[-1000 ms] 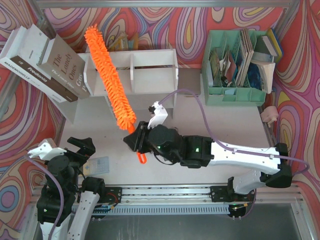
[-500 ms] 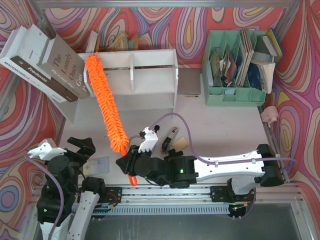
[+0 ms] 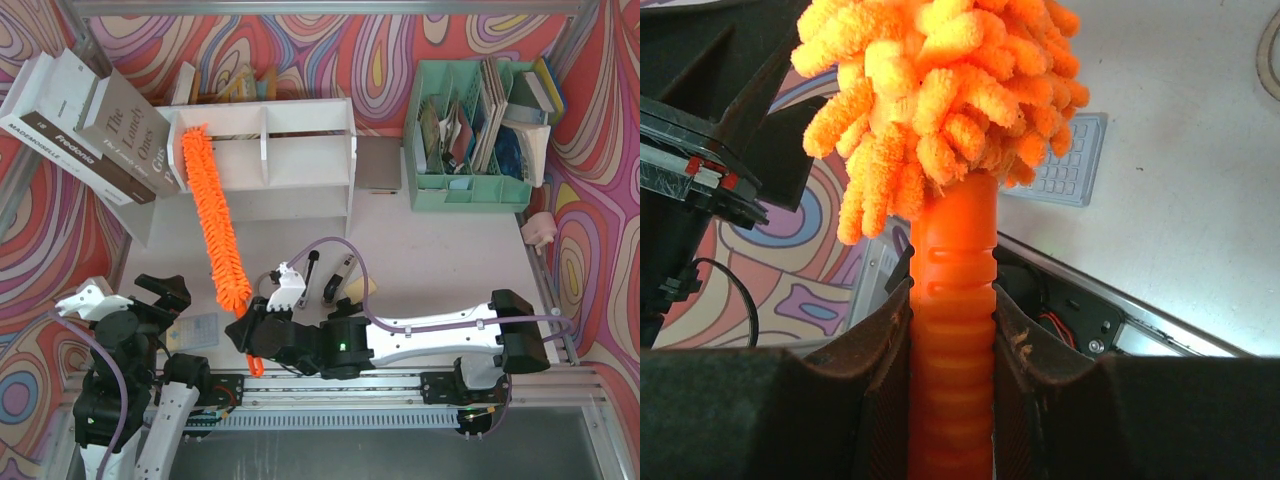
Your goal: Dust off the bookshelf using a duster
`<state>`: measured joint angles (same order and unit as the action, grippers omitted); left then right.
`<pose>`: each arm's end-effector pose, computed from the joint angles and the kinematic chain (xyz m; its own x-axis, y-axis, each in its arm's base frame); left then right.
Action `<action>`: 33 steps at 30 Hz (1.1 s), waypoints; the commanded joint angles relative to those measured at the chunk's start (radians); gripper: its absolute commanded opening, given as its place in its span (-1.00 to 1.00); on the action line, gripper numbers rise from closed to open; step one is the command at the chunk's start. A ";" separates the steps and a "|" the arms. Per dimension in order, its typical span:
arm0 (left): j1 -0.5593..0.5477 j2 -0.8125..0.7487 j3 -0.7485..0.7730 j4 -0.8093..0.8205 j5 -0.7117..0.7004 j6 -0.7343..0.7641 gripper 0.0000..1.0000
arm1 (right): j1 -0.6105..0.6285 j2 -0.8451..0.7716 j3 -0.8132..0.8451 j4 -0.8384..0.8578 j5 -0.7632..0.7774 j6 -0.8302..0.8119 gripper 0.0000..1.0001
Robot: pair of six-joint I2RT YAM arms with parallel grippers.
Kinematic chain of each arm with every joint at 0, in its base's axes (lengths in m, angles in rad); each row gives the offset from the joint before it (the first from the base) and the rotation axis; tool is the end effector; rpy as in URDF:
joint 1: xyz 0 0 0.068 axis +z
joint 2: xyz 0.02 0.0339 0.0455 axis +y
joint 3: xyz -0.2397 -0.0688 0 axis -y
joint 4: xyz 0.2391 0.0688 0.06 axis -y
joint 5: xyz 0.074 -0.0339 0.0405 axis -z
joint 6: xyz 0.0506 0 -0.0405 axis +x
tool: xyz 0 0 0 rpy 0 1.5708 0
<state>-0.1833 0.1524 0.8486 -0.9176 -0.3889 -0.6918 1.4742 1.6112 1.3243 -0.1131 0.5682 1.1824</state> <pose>0.0487 0.0105 0.3227 -0.0419 -0.5926 -0.8044 -0.2879 0.7781 -0.5582 0.0641 0.3790 0.2975 -0.7464 0.3850 -0.5428 -0.2648 0.5763 0.7731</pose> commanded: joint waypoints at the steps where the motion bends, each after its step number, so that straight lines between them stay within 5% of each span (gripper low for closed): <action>1: 0.004 0.002 -0.008 0.013 0.007 0.010 0.97 | 0.020 0.014 0.050 0.074 0.010 -0.043 -1.00; 7: 0.004 0.001 -0.008 0.014 0.009 0.012 0.96 | 0.078 0.002 0.065 0.155 0.086 -0.145 -1.00; 18: 0.004 0.012 -0.008 0.016 0.014 0.014 0.97 | 0.073 0.000 0.033 -0.005 0.147 0.036 -1.00; 25: 0.004 0.009 -0.008 0.014 0.013 0.013 0.97 | 0.039 0.058 0.079 -0.048 0.026 0.058 -1.00; 33: 0.004 0.006 -0.008 0.016 0.012 0.013 0.97 | 0.042 -0.011 0.057 0.015 0.102 -0.006 -1.00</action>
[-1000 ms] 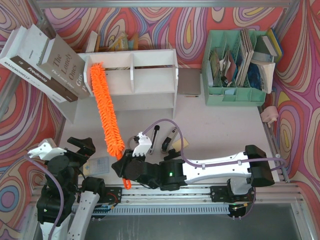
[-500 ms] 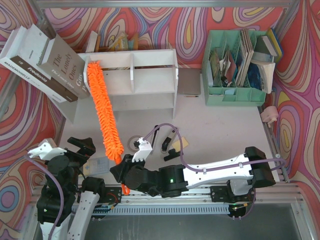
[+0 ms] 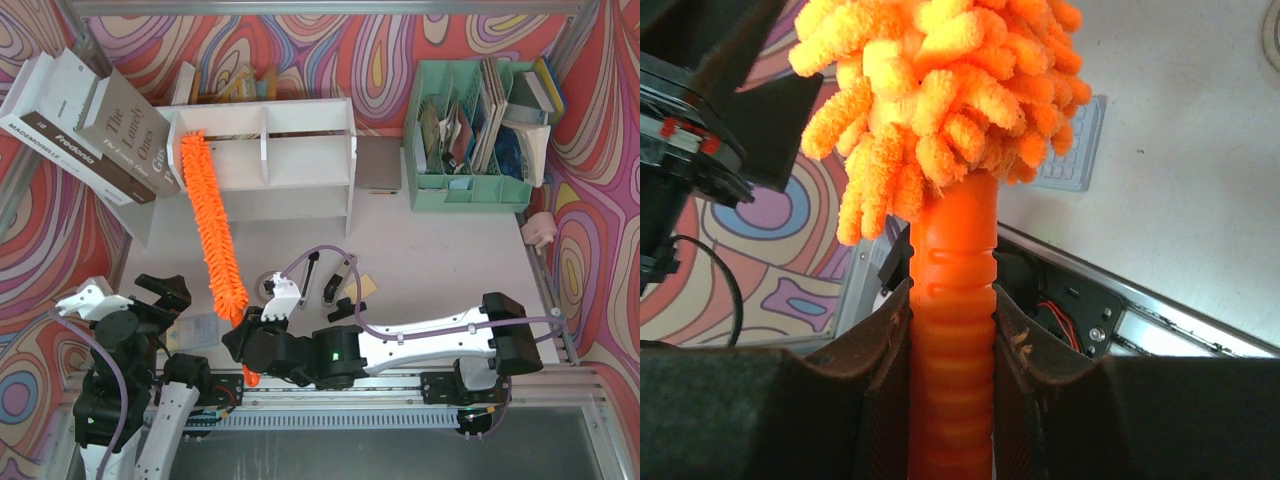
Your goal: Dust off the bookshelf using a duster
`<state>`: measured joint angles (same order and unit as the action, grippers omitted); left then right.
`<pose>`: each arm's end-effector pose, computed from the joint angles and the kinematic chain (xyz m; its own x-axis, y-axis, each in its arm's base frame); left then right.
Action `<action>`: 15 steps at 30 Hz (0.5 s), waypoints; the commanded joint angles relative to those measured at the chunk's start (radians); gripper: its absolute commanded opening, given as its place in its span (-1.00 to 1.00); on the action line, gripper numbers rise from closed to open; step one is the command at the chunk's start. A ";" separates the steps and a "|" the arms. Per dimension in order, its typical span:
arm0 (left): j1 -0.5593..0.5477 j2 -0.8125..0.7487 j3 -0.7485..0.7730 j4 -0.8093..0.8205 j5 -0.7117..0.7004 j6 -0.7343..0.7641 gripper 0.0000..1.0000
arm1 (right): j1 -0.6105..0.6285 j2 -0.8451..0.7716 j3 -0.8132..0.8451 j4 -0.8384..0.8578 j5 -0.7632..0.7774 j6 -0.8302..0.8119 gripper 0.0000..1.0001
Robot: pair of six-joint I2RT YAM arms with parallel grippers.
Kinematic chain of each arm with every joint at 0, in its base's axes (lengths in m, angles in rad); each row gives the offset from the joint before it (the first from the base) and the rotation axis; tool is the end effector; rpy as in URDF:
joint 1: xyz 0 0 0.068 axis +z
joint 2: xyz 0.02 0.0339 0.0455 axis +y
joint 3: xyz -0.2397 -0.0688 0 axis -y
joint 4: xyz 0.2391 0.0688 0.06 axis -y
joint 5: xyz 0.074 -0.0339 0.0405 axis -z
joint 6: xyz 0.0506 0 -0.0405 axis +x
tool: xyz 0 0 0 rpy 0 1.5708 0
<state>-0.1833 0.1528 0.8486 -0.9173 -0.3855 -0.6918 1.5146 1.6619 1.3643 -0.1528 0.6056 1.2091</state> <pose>0.0488 0.0103 0.3227 -0.0440 -0.5930 -0.8040 -0.2855 0.7787 -0.5587 0.0508 0.3898 0.2891 -0.7495 0.3680 -0.5503 -0.2574 0.6039 0.7543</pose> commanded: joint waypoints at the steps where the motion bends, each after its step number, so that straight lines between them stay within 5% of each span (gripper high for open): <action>1: 0.004 0.005 -0.008 0.015 0.009 0.012 0.96 | 0.005 -0.071 0.010 0.084 0.076 -0.056 -1.00; 15: 0.004 0.004 -0.008 0.014 0.007 0.012 0.97 | 0.013 -0.037 0.031 0.069 0.066 -0.012 -1.00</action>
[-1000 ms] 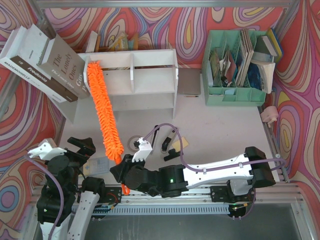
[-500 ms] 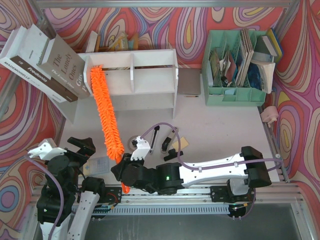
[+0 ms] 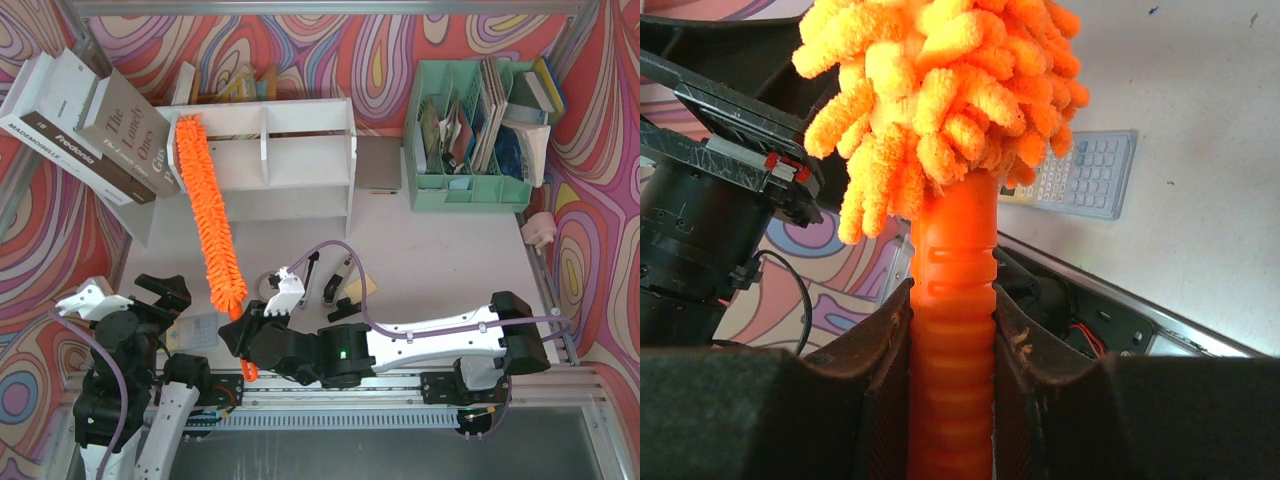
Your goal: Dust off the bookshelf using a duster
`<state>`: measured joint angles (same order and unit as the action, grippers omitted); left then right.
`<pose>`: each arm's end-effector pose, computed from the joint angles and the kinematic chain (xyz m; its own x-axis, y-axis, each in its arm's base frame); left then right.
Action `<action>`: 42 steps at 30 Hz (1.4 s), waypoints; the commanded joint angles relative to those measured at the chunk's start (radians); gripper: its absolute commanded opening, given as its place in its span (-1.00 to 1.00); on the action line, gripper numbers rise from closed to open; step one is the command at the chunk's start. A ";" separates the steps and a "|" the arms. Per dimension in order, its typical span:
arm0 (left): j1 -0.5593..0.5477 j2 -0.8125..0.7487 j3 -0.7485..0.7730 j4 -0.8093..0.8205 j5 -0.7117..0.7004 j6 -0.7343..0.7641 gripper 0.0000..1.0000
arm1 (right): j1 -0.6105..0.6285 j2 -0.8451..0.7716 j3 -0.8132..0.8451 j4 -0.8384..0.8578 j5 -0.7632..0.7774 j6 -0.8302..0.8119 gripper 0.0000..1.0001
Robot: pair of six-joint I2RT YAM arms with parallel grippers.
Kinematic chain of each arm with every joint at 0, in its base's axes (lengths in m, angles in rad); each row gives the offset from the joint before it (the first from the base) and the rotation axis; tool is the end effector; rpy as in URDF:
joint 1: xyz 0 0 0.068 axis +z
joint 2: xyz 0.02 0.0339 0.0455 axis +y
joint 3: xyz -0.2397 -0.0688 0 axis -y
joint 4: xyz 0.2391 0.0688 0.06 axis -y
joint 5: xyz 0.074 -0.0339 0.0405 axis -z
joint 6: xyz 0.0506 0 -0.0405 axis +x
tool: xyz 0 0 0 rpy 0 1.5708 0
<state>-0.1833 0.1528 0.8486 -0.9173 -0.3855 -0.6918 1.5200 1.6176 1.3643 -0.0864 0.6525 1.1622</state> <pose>0.0488 0.0103 0.3227 -0.0440 -0.5930 -0.8040 -0.2855 0.7787 -0.5587 0.0503 0.3833 0.3131 -0.7083 0.4295 -0.5603 -0.2882 0.5486 0.7849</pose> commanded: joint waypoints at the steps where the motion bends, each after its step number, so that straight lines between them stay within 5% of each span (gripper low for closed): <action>1: 0.003 0.003 -0.008 0.015 0.007 0.013 0.97 | 0.008 0.014 0.033 -0.009 0.014 0.051 -1.00; 11: 0.004 0.004 -0.008 0.014 0.007 0.012 0.97 | 0.006 0.092 0.099 -0.055 -0.055 0.052 -1.00; 28: 0.004 0.008 -0.008 0.016 0.010 0.014 0.96 | 0.008 -0.097 -0.083 -0.260 0.177 0.375 -1.00; 42: 0.004 0.005 -0.008 0.015 0.008 0.012 0.97 | 0.008 -0.037 -0.017 -0.186 0.134 0.265 -1.00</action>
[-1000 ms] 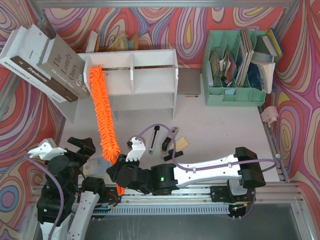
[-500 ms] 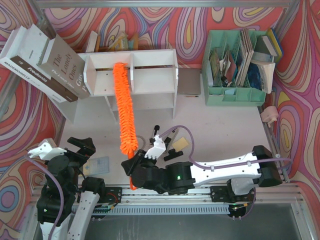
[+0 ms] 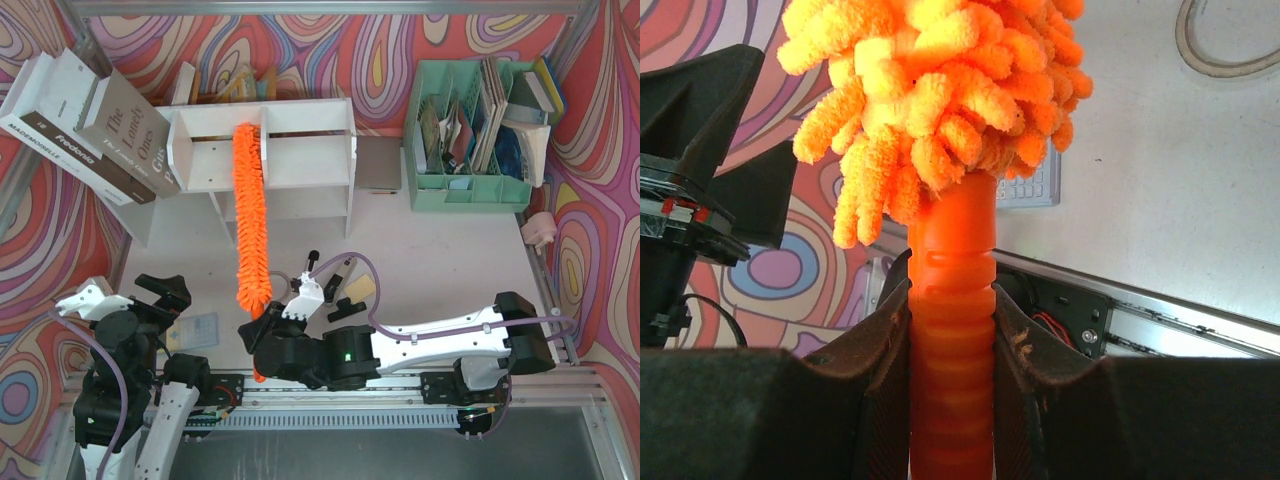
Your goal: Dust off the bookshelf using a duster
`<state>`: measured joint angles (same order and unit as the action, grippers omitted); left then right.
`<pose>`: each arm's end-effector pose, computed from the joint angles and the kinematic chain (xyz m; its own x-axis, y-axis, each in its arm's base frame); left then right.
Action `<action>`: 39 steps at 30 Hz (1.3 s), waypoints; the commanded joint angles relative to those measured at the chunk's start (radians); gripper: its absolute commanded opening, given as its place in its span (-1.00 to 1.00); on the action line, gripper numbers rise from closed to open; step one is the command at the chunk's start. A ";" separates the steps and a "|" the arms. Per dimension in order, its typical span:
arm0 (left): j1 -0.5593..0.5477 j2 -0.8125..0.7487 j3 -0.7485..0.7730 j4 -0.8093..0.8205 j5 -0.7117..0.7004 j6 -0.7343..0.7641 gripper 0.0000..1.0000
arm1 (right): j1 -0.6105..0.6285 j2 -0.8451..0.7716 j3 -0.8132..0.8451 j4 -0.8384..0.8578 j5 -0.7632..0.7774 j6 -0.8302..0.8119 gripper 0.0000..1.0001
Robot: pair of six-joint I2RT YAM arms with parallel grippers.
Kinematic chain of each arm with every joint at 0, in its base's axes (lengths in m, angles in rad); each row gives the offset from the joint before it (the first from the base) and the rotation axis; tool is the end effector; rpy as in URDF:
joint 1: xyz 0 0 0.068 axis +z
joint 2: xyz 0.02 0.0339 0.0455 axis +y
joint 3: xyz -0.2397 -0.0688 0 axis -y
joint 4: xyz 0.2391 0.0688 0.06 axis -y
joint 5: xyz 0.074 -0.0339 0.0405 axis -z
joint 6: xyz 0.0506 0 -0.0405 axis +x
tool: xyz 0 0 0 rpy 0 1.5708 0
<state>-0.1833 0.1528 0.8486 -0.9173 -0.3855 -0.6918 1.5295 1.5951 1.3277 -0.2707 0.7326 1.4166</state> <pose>0.0488 0.0103 0.3227 -0.0440 -0.5930 -0.8040 -0.2855 0.7787 -0.5587 0.0490 0.3664 0.2906 -0.7138 0.5187 -0.4706 -0.0895 0.5988 0.7959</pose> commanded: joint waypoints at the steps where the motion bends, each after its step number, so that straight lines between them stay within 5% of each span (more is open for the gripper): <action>1: 0.004 0.004 -0.008 0.015 0.007 0.012 0.97 | -0.002 -0.033 0.013 -0.004 0.067 0.017 -1.00; 9: 0.004 0.007 -0.008 0.017 0.009 0.014 0.96 | 0.041 -0.099 0.013 0.085 0.202 -0.097 -1.00; 17: 0.004 0.007 -0.008 0.018 0.009 0.014 0.96 | 0.045 -0.071 0.008 0.096 0.182 -0.106 -1.00; 29: 0.004 0.003 -0.008 0.012 0.008 0.011 0.97 | 0.003 0.082 0.147 0.231 -0.081 -0.337 -1.00; 39: 0.004 0.033 0.010 0.007 0.027 -0.004 0.97 | 0.003 -0.061 0.013 0.053 0.139 -0.093 -1.00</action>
<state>-0.1833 0.1562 0.8490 -0.9173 -0.3767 -0.6922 1.5322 1.6390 1.3808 -0.1623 0.7158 1.2251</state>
